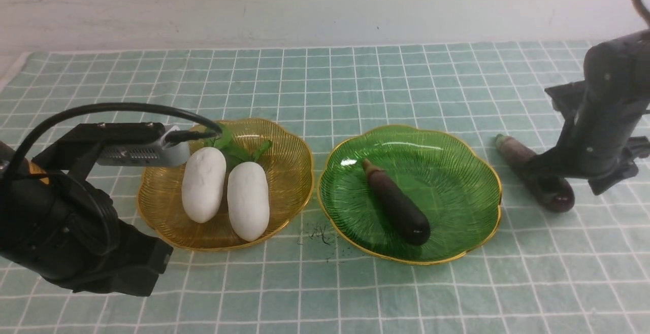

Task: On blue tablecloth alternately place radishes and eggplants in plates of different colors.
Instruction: 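Put the eggplants into the green plate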

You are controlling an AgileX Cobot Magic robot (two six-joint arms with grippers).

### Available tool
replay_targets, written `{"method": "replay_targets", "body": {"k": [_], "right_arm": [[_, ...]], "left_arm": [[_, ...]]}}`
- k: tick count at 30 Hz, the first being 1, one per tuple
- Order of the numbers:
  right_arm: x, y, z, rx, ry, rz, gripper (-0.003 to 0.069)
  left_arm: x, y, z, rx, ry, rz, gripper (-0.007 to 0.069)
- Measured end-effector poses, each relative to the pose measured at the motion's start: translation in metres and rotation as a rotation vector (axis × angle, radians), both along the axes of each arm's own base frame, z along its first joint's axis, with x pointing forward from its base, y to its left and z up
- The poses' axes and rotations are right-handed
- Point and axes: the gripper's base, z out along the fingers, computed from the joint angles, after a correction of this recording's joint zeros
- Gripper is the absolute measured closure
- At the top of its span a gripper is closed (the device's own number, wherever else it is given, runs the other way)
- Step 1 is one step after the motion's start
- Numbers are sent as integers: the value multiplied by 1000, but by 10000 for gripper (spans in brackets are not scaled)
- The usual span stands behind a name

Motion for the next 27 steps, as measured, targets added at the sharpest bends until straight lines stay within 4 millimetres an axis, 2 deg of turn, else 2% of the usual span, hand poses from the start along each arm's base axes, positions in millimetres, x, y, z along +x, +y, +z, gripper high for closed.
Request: {"method": "replay_targets", "body": {"k": [4, 8, 12, 18, 19, 22, 24, 27], "right_arm": [[2, 0, -14, 0, 28, 1, 112], [4, 0, -16, -6, 25, 5, 283], [5, -1, -10, -22, 30, 7, 290], [-10, 0, 42, 18, 2, -64, 289], [-20, 5, 62, 94, -12, -95, 289], [-32, 16, 77, 193, -32, -94, 289], [-39, 34, 78, 277, -31, -37, 289], [-44, 65, 63, 333, -23, 83, 289]], "left_arm": [[0, 0, 0, -1, 0, 0, 632], [0, 0, 0, -1, 0, 0, 632], [0, 0, 0, -1, 0, 0, 632], [0, 0, 0, -1, 0, 0, 632], [0, 0, 0, -1, 0, 0, 632], [0, 0, 0, -1, 0, 0, 632], [0, 0, 0, -1, 0, 0, 632], [0, 0, 0, -2, 0, 0, 632]]}}
